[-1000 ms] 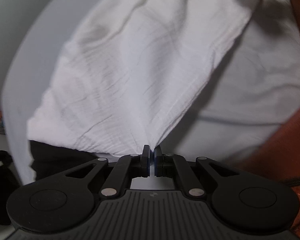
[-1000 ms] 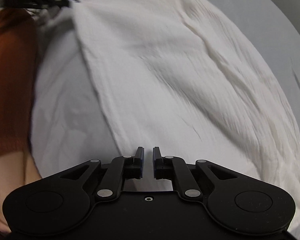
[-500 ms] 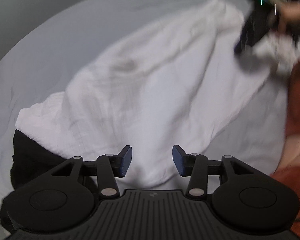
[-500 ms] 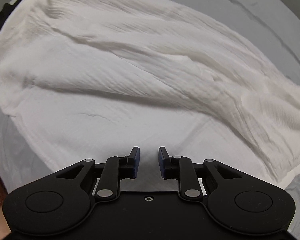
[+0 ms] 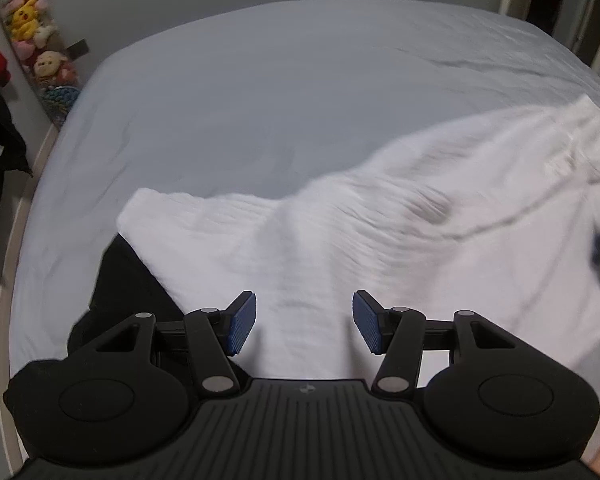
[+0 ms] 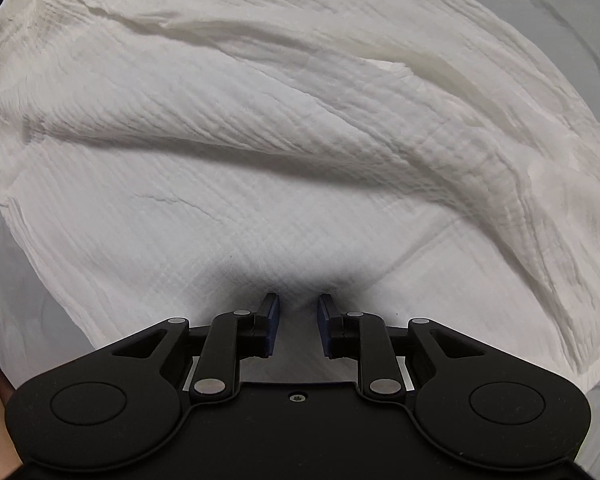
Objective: Fold clothes
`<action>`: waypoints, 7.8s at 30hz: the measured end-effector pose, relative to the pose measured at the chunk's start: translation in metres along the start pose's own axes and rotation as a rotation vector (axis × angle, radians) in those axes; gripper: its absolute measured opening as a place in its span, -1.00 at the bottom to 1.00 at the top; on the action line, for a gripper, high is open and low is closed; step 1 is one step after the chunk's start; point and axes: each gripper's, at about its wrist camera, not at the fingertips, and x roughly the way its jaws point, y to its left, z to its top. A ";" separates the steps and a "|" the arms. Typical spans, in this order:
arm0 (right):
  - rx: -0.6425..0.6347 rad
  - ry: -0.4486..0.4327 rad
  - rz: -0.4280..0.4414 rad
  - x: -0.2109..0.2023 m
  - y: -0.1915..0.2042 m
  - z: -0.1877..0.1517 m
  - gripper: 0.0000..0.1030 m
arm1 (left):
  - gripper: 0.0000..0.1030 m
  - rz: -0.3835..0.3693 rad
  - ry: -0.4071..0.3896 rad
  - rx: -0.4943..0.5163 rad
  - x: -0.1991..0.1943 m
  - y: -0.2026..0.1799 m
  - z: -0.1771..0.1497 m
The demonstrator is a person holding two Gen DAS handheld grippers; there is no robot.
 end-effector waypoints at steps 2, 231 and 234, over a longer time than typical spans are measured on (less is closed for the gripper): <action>0.001 0.002 0.008 0.002 -0.001 0.001 -0.60 | 0.01 0.023 -0.014 -0.036 0.001 0.012 0.003; 0.814 -0.433 -0.345 -0.086 -0.377 -0.053 -0.09 | -0.04 0.608 -0.172 0.246 0.092 -0.042 0.168; 0.832 -0.401 -0.240 -0.088 -0.365 -0.076 -0.10 | -0.04 0.508 -0.185 0.291 0.061 -0.055 0.142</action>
